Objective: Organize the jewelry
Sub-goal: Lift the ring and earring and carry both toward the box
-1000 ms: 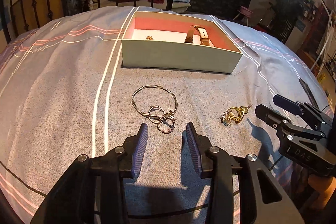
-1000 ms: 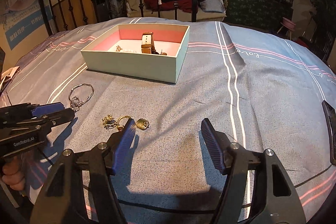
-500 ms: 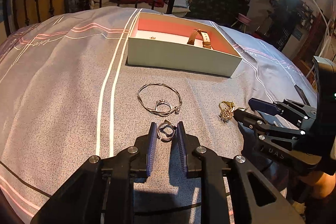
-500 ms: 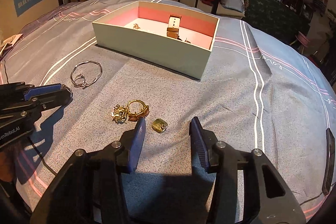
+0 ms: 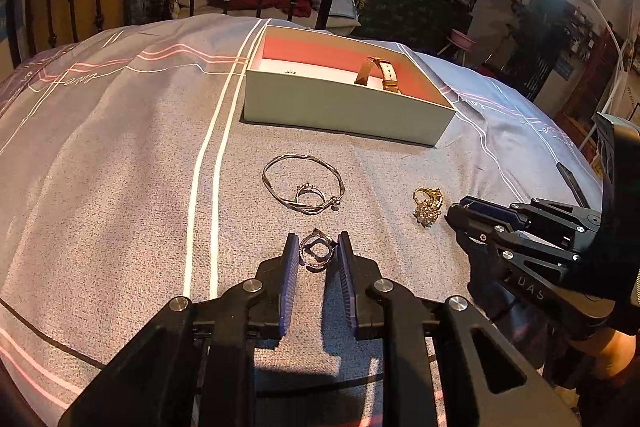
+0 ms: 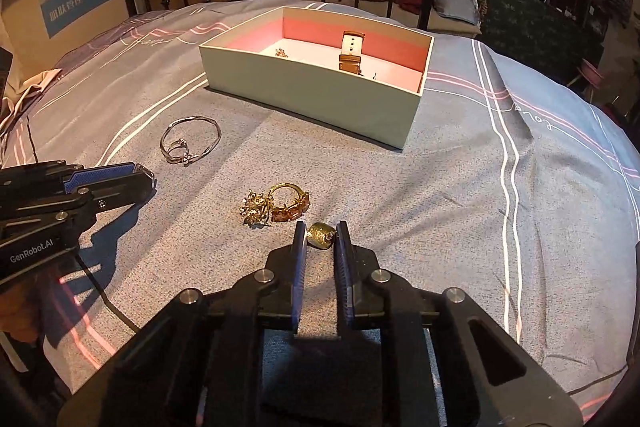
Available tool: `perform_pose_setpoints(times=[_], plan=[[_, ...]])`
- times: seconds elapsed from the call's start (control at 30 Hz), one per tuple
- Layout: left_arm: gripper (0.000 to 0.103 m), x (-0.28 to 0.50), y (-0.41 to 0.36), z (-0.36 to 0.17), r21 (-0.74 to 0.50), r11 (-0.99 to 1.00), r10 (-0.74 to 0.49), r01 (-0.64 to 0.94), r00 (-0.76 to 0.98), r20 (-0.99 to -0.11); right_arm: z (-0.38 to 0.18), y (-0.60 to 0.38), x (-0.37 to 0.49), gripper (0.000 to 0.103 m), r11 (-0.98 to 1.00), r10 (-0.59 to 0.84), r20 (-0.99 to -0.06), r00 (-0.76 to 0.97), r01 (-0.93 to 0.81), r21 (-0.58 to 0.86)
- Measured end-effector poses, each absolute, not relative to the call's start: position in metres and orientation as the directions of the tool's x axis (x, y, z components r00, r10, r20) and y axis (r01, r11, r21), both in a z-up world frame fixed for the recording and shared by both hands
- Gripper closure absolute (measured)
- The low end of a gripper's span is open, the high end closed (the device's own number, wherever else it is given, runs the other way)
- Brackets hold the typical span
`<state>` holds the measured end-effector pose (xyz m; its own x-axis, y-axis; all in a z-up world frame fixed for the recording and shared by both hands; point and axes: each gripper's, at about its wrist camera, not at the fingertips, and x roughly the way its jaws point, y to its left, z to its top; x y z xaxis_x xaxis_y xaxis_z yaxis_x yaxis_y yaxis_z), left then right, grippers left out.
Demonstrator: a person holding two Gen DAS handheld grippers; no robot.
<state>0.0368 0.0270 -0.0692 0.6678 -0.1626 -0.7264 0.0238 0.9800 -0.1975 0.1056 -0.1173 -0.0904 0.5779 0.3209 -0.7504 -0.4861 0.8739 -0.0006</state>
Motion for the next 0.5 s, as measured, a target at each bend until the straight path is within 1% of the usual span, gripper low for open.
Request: perform_pose_setpoints(times=[0.17,0.5], plan=[[0.084,0.0359,0.0282,-0.0674,-0.205,0.978,-0.168,0.024,0.67,-0.723,-0.0842,-0.1267,0.101,0.087,0.88,0.365,-0.722,0.588,-0.472,0.061],[0.084,0.0368,0.0277,-0.067,-0.21,0.977,-0.174,0.026,0.668,-0.723,-0.0831,-0.1255,0.0949,0.087,0.882,0.374,-0.715,0.59,-0.465,0.077]])
